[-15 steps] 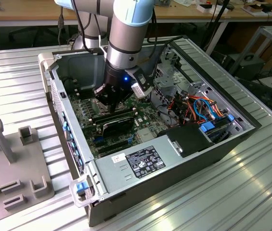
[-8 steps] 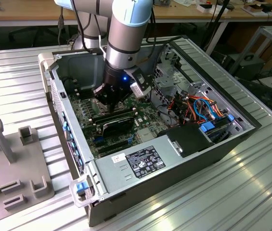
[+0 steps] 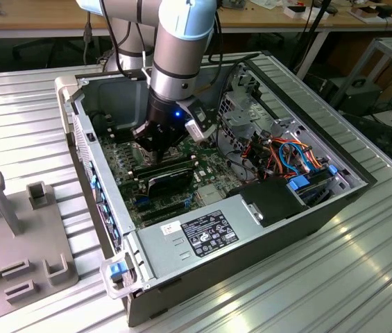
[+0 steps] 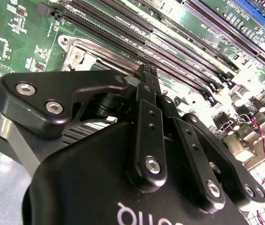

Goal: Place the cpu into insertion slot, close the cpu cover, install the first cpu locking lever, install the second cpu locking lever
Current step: 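Install the second cpu locking lever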

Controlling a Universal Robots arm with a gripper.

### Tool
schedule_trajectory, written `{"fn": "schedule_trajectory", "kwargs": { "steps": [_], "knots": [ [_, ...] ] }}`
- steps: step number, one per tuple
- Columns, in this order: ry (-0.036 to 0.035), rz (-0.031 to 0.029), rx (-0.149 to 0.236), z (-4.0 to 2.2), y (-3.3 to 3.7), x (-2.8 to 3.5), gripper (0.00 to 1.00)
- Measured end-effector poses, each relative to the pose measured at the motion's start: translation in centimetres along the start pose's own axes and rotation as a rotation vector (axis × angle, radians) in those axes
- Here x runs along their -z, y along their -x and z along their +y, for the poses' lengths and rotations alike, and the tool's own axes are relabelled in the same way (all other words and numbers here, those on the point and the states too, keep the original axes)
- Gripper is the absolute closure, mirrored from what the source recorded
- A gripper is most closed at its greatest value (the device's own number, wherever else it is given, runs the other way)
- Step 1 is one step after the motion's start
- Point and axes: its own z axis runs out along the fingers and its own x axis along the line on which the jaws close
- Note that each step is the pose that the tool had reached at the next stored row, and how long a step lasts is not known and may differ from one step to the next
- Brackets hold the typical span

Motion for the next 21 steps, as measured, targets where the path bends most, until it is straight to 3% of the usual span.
{"fn": "schedule_trajectory", "kwargs": {
  "steps": [21],
  "knots": [
    [0.0007,0.0000,0.000,0.23,0.00,-0.04,0.89]
  ]
}}
